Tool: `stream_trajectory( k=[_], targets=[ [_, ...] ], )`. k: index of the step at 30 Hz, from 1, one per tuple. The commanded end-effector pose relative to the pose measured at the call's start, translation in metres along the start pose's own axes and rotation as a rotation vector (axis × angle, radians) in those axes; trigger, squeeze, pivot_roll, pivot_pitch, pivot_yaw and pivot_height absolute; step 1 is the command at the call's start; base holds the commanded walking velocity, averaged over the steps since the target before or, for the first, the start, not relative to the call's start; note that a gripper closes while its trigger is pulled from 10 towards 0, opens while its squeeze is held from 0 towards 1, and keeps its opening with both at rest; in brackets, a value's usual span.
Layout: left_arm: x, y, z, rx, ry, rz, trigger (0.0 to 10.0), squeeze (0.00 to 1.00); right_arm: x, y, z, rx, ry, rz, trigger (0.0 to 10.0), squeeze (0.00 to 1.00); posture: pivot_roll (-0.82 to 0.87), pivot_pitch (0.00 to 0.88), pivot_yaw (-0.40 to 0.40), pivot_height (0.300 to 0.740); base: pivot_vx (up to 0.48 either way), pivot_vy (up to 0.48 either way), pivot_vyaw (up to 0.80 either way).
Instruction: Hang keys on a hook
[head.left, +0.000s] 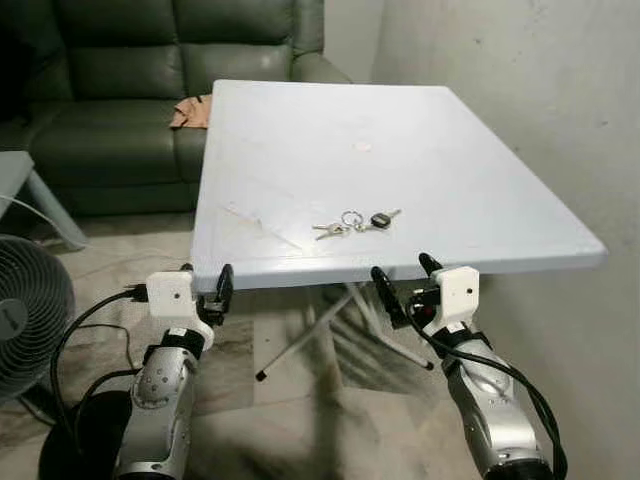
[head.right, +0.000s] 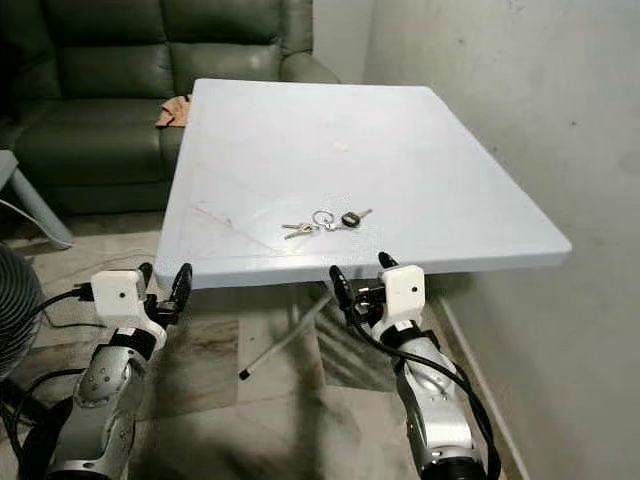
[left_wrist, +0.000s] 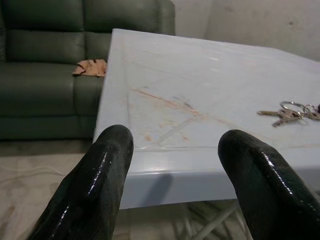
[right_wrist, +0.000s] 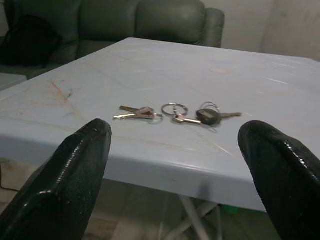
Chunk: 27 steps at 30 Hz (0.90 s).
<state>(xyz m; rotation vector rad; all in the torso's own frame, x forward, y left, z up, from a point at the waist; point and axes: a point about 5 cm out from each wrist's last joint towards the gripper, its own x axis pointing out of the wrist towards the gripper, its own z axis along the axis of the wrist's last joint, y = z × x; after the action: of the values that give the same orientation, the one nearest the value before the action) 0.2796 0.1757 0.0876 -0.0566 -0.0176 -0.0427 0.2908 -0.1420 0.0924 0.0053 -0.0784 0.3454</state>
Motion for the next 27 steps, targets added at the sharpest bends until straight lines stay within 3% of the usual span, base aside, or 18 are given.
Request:
stream_trajectory(
  k=[1, 7, 27],
  targets=[
    [-0.002, 0.0, 0.002, 0.013, 0.003, 0.002, 10.0, 0.0, 0.001, -0.004, 0.004, -0.005, -0.01, -0.006, 10.0, 0.0, -0.07, 0.037, -0.045, 0.74, 0.0, 0.0, 0.0],
    [-0.004, -0.001, 0.002, 0.027, 0.003, -0.011, 10.0, 0.0, 0.001, -0.003, 0.004, -0.002, -0.007, -0.005, 10.0, 0.0, -0.07, 0.048, -0.042, 0.74, 0.0, 0.0, 0.0],
    [-0.003, -0.01, 0.004, 0.041, 0.009, -0.058, 10.0, 0.0, 0.003, -0.001, 0.005, -0.001, -0.012, 0.002, 10.0, 0.0, -0.07, 0.057, -0.035, 0.74, 0.277, 0.0, 0.0]
  ],
)
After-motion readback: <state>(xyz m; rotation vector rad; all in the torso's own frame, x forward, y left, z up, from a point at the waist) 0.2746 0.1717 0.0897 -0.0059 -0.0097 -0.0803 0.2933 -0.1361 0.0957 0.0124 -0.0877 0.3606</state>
